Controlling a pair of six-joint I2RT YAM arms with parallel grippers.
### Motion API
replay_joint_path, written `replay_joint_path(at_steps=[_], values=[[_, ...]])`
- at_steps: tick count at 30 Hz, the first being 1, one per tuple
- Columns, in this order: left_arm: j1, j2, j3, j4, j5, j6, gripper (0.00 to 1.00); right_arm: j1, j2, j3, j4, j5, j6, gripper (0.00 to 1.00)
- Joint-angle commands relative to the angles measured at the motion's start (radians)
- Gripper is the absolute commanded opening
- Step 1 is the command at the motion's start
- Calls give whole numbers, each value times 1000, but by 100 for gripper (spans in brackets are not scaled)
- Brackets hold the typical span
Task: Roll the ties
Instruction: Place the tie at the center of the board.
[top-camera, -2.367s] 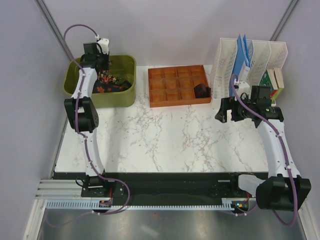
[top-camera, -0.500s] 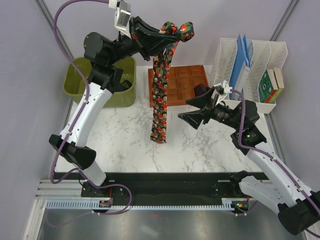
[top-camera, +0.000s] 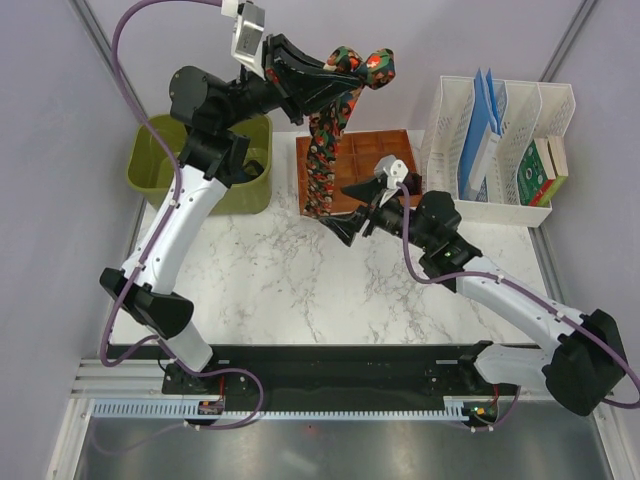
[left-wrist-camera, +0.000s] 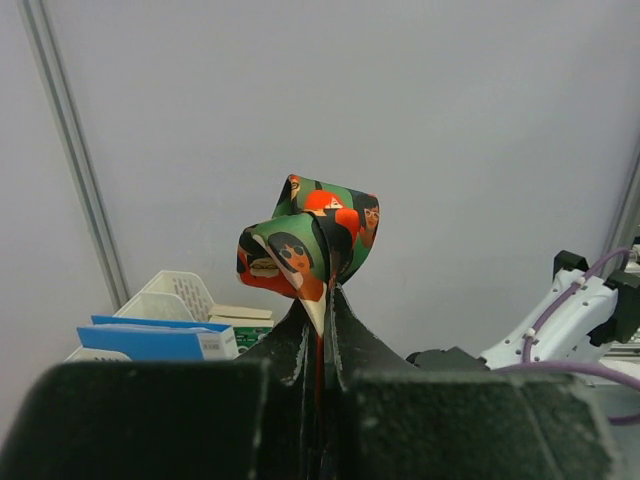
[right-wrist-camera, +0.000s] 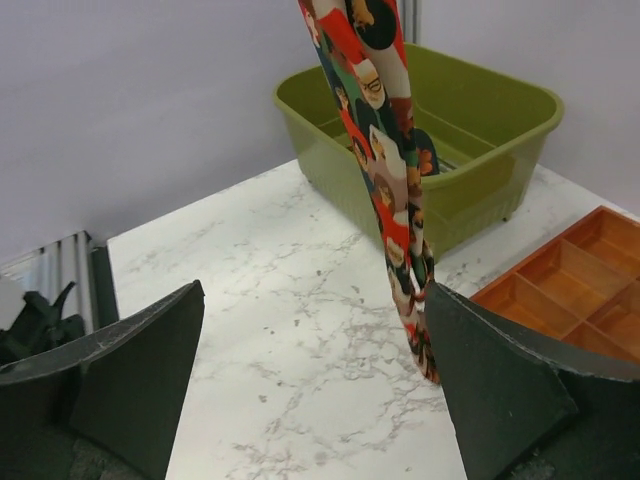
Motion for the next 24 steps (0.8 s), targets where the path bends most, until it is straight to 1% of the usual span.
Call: replay_joint_path(at_steps=[1, 4, 5, 6, 7, 8, 9, 10, 11, 12, 13, 14, 15, 16, 17, 18, 19, 20, 21, 22, 23, 24], values=[[-35, 4, 44, 46, 23, -38, 2, 15, 32, 63, 118, 112, -128, 98], [-70, 1, 11, 51, 26, -40, 3, 15, 68, 67, 127, 125, -167, 98], [-85, 1, 6, 57, 24, -38, 3, 17, 78, 57, 130, 114, -180, 95], [-87, 3, -3, 59, 23, -41, 3, 17, 80, 53, 124, 105, -184, 79], [-88, 3, -3, 57, 24, -40, 3, 17, 71, 50, 106, 103, -222, 66], [-84, 1, -5, 53, 30, -37, 3, 17, 62, 54, 28, 100, -252, 51], [-76, -3, -20, 42, 36, -41, 3, 15, 51, 60, -29, 101, -323, 16], [-68, -22, -35, 40, 70, -45, 3, 12, 24, 69, -96, 146, -359, 3], [-53, -34, -54, 39, 101, -49, 3, -5, 4, 68, -203, 166, -388, 0], [-42, -43, -93, 40, 143, -57, 3, -22, -22, 60, -247, 186, -417, 0], [-29, -51, -114, 40, 247, -69, 5, -40, -77, 54, -288, 218, -466, 0], [6, -66, -138, 45, 295, -81, 5, -74, -107, 51, -386, 230, -497, 0], [26, -75, -201, 54, 341, -103, 5, -91, -133, 56, -437, 241, -526, 0], [71, -88, -238, 63, 408, -106, 6, -104, -182, 62, -498, 243, -596, 0], [95, -115, -274, 63, 440, -100, 6, -118, -203, 80, -608, 247, -638, 0], [120, -132, -348, 59, 470, -56, 6, -120, -220, 94, -661, 259, -675, 0], [173, -146, -383, 24, 534, -23, 6, -118, -240, 109, -717, 270, -769, 0], [200, -167, -435, -13, 565, 13, 7, -120, -244, 149, -824, 296, -807, 0], [223, -175, -456, -65, 623, 106, 7, -118, -239, 174, -883, 298, -856, 0], [273, -183, -473, -166, 645, 156, 8, -118, -216, 197, -944, 286, -902, 0], [298, -199, -517, -209, 665, 237, 8, -118, -204, 241, -1033, 263, -937, 0], [319, -207, -545, -237, 699, 273, 8, -114, -185, 255, -1066, 250, -941, 0]])
